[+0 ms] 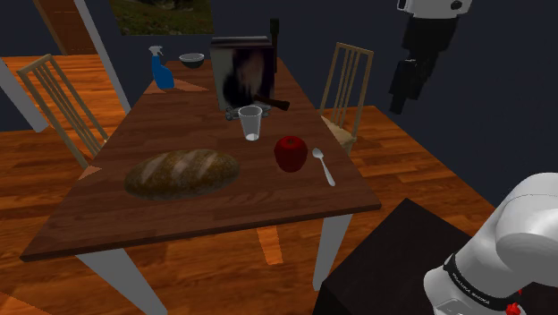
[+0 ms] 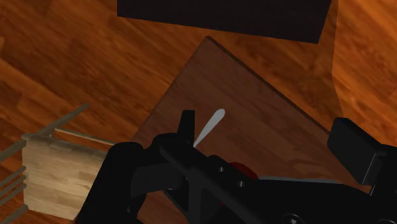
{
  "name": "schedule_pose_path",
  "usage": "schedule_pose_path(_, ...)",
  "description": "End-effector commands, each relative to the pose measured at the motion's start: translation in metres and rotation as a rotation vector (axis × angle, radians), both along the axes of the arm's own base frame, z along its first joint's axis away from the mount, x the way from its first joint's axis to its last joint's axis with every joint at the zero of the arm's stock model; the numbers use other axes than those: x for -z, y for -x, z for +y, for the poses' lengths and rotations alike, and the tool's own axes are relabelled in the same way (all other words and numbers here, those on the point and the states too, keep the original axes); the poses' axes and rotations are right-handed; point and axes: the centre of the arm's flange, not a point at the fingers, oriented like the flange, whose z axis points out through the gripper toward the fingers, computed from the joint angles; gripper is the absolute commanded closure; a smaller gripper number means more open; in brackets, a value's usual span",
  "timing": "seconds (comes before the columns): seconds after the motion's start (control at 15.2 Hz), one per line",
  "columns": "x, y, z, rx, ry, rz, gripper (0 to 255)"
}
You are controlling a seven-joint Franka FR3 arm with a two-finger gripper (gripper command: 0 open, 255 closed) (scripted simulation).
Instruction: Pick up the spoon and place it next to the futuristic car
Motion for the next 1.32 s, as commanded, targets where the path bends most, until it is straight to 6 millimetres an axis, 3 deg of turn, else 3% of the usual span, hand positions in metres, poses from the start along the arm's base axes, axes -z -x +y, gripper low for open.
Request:
schedule_pose_path(0.0, 0.000, 0.000, 0.000, 0.000, 0.000, 0.000, 0)
schedule_pose_path(0.66, 0.112, -0.062, 0.017, 0.221, 0.063, -0.059, 0)
schedule_pose_path(1.25, 0.210, -0.126, 0.014, 0.420, 0.119, -0.113, 0)
